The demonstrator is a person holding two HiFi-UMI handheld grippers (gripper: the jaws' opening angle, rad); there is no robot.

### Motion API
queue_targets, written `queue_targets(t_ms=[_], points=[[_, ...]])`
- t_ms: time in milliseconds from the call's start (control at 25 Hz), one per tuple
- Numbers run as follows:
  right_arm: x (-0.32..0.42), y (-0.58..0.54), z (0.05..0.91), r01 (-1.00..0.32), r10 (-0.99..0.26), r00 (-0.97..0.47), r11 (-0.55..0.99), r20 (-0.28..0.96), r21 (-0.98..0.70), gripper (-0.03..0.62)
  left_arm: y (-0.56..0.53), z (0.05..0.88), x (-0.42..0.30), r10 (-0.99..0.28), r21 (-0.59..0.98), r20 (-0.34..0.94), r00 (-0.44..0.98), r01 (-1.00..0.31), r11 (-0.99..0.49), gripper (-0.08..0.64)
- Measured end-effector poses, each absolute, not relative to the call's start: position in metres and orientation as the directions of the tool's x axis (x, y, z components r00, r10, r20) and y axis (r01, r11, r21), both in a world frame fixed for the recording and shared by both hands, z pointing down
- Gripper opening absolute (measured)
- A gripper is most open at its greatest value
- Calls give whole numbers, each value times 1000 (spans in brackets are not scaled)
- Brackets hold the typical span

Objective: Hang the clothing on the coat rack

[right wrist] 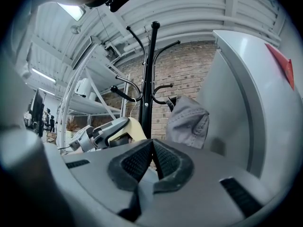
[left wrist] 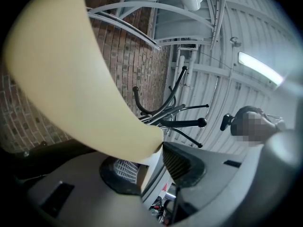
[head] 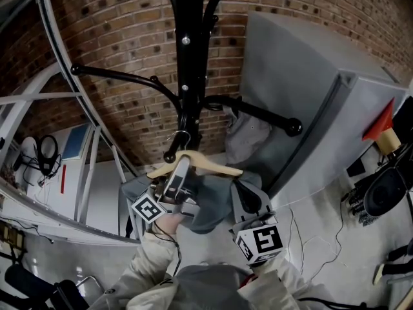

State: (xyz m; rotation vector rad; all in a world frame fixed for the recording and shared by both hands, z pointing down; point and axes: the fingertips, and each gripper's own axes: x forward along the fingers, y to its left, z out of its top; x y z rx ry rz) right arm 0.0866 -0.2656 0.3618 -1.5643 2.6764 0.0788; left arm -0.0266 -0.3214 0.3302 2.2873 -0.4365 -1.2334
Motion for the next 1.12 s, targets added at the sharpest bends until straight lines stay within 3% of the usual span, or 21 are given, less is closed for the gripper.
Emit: queue_targets(t_ms=[600, 920, 1120], points=[[62, -257, 372, -858, -858, -512, 513, -38, -11, 23, -303, 378, -40, -575, 655, -583, 574, -88, -751, 123], [34, -239, 382, -855, -856, -516, 517, -25, -52, 23, -267, 400, -57, -614, 556, -415, 671, -347, -755, 37], [24, -223, 392, -865, -867, -499, 498, -2, -65, 24, -231, 393, -68, -659, 295, -295, 692, -590, -752, 8]])
